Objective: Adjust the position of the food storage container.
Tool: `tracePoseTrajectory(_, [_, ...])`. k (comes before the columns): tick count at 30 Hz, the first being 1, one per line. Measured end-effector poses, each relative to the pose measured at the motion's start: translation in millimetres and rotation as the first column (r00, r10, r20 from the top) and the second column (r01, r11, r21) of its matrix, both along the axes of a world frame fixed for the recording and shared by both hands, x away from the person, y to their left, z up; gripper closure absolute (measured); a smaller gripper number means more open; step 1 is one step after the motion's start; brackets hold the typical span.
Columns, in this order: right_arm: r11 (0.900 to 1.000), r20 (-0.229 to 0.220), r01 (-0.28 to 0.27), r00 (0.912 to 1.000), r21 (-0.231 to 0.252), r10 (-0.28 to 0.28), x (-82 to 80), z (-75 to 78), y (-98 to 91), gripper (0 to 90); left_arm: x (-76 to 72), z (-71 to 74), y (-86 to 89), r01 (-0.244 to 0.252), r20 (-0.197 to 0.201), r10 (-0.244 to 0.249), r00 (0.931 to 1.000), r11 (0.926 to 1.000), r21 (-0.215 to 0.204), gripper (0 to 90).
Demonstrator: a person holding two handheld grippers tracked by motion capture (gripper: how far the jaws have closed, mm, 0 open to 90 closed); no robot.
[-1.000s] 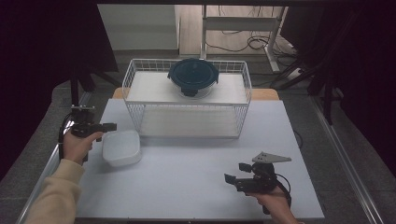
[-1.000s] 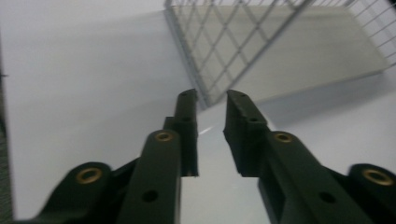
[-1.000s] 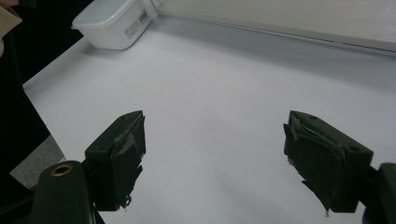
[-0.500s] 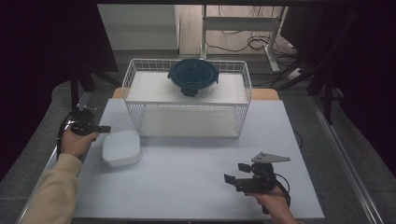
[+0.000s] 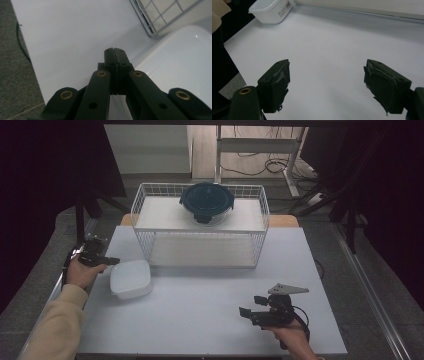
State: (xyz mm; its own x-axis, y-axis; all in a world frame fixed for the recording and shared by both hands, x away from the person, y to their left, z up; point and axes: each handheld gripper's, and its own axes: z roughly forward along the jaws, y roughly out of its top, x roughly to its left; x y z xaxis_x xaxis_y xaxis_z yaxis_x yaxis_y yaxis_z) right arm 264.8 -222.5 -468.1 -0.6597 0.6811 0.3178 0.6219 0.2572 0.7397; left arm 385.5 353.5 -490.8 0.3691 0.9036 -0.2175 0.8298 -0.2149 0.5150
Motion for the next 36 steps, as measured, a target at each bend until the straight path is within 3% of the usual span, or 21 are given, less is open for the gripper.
tracePoseTrajectory(8, [1.0000, 0.000, 0.001, 1.0000, 0.006, -0.001, -0.2, 1.2, -0.9, 20.9, -14.9, 6.1, -8.5, 0.085, -0.018, -0.084, 0.9963, 0.9961, 0.025, 90.0])
tracePoseTrajectory(13, [0.9999, 0.003, -0.004, 1.0000, 0.010, 0.004, -1.0, 1.9, -0.3, 20.9, -29.7, 5.3, -15.9, 0.106, -0.024, -0.105, 0.9942, 0.9939, 0.032, 90.0])
tracePoseTrajectory(17, [0.9999, 0.008, -0.004, 1.0000, 0.010, 0.004, -1.8, 3.1, -0.4, 20.9, -40.5, 3.8, -17.3, 0.116, -0.016, -0.116, 0.9931, 0.9932, -0.001, 90.0])
tracePoseTrajectory(21, [0.9998, 0.006, -0.007, 1.0000, 0.016, 0.007, -2.5, 4.4, -0.2, 20.9, -53.1, -0.8, -17.9, 0.104, -0.010, -0.105, 0.9944, 0.9918, -0.074, 90.0])
tracePoseTrajectory(25, [0.9992, -0.007, -0.014, 0.9999, 0.036, 0.014, -2.4, 4.4, 0.9, 20.9, -62.7, -2.2, -24.3, 0.128, 0.001, -0.128, 0.9917, 0.9876, -0.091, 90.0])
tracePoseTrajectory(36, [0.9993, -0.005, -0.014, 0.9999, 0.036, 0.014, -3.5, 5.3, 2.3, 20.9, -79.9, -1.1, -61.0, 0.179, -0.034, -0.184, 0.9824, 0.9769, -0.118, 90.0])
